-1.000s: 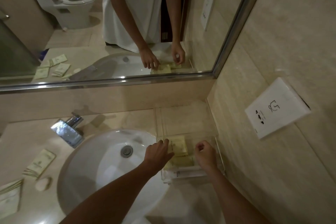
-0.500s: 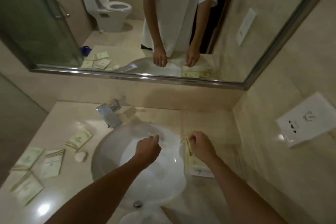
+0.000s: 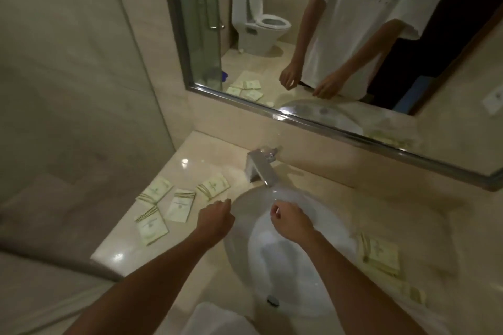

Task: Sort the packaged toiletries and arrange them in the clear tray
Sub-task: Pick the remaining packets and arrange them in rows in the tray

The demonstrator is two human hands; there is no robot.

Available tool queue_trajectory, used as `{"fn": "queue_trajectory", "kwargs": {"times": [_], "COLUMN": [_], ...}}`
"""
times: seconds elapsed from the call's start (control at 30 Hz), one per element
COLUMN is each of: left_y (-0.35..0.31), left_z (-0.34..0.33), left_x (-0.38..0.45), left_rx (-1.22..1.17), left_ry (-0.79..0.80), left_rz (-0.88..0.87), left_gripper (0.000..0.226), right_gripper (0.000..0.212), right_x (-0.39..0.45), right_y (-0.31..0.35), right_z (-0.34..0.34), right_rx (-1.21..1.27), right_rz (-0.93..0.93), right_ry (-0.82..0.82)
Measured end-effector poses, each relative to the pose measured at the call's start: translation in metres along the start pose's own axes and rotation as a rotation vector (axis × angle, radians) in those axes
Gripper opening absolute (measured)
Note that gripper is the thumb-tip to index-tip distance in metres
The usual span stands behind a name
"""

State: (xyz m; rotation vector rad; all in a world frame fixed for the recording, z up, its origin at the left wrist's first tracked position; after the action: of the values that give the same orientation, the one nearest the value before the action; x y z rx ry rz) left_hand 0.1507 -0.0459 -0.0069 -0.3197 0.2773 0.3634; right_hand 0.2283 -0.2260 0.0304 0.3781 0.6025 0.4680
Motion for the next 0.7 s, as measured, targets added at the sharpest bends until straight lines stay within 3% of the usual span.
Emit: {"fn": "queue_trajectory", "kwargs": {"times": [0.37, 0.7], "left_y": [0.165, 0.232], "left_z": [-0.008, -0.025], "left_x": [-0.025, -0.013], "left_rx": [-0.023, -0.009], "left_ry": [0.103, 0.204], "left_rz": [0.233, 0.321], "left_gripper": [0.033, 0.064], "right_gripper": [0.013, 0.01], "right_x": [0.043, 0.067], "right_y": [0.125, 0.162], "right_z": [-0.07, -0.119], "right_rx": [-0.124, -0.138], "right_rz": [0.138, 0.103], "right_ry": [0.167, 0.23]}}
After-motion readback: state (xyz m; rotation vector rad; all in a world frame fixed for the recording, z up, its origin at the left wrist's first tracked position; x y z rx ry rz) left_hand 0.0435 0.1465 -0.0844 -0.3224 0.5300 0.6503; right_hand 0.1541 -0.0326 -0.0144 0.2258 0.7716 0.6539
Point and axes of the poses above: each hand's wrist, its own x-axis towards the middle knuckle, its own z-axis out of the back of the hand, y = z × x, the point moved 7 cm from there along x, towards the middle knuckle, and after that the axes turned 8 degrees about y, right-handed, at the moved point
